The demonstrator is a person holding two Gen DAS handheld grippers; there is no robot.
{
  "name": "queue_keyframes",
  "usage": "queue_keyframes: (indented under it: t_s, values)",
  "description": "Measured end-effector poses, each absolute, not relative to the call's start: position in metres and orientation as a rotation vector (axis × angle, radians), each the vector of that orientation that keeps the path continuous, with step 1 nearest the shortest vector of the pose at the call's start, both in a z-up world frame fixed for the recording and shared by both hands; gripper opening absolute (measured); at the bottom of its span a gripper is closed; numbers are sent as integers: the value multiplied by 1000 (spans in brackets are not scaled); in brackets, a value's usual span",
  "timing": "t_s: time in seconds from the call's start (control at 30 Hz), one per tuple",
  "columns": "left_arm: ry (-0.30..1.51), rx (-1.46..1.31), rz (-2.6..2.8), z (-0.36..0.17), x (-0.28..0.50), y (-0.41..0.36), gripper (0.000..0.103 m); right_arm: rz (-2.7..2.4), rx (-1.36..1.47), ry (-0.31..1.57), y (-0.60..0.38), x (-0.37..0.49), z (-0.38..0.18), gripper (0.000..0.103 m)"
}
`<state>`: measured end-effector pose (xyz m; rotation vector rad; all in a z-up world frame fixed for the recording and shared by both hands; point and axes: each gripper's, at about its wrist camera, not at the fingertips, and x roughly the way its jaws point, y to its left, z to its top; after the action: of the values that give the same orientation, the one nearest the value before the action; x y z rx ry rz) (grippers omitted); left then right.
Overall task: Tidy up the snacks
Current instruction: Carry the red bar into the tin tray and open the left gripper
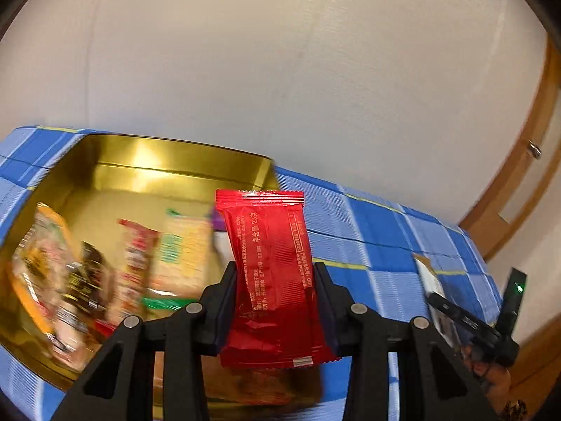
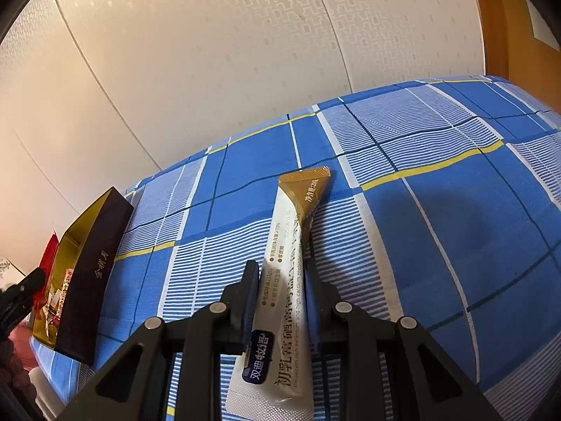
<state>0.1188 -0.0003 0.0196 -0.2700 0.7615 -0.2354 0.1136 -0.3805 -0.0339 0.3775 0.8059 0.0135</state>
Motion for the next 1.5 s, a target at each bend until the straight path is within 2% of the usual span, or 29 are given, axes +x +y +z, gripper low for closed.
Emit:
queue_keyframes:
  t_s: [0.27,0.43,0.63,0.87,1.0,1.5]
  values:
    - [772,-284,-60,20,153,60,42,25,350,809,-375,114,-33,25]
    - [874,-318,18,6,183,93,42,29,351,810,-378,115,-34,25]
    - [988,-302,53,-11,212,108,42,30,351,810,-378,115,-34,25]
    - [981,-223,96,-8,226,115,45,29,351,809,-377,115,-34,25]
    - [944,-162,144,-2,219,117,47,29,351,810,-378,115,-34,25]
    - [870,-266,70,-2,161,103,47,30,351,810,-378,115,-33,25]
